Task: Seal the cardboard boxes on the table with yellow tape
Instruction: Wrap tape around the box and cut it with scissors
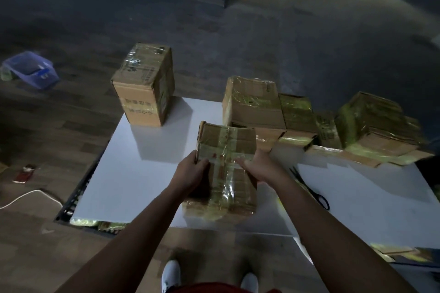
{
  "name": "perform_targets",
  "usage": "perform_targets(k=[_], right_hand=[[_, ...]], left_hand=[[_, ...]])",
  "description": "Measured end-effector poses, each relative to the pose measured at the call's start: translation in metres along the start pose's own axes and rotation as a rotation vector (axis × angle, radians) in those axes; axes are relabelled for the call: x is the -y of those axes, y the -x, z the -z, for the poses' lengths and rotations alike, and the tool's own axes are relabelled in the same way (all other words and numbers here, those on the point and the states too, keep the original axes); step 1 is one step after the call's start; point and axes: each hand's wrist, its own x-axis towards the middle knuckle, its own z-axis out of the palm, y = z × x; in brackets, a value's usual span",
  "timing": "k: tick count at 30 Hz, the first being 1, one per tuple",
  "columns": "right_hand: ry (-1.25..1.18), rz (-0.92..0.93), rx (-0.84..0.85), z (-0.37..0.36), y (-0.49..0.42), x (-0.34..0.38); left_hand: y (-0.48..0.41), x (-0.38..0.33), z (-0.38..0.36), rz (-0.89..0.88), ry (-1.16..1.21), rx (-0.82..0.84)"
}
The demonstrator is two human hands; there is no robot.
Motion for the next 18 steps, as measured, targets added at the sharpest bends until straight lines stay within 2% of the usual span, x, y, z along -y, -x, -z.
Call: perform_targets(k=[7, 11, 15, 18], right_hand=[[-0.049, -0.041, 0.032, 0.029, 0.009, -0.014], [-0.044, 0.033, -0.035, 0.051, 0.019, -0.01], [0.133, 0.1, -0.041, 0.057, 0.027, 0.006], [0.104, 0.177, -0.047, 0.057, 0.036, 0.021]], left_hand=[[0.003, -0.007, -0.022, 0.072, 0.188, 0.118], [0.002, -0.01, -0.026, 0.13, 0.372, 0.165], [-0.001, -0.007, -0.024, 0.222, 0.41, 0.172], [-0.004, 0.008, -0.013, 0.303, 0.474, 0.17]])
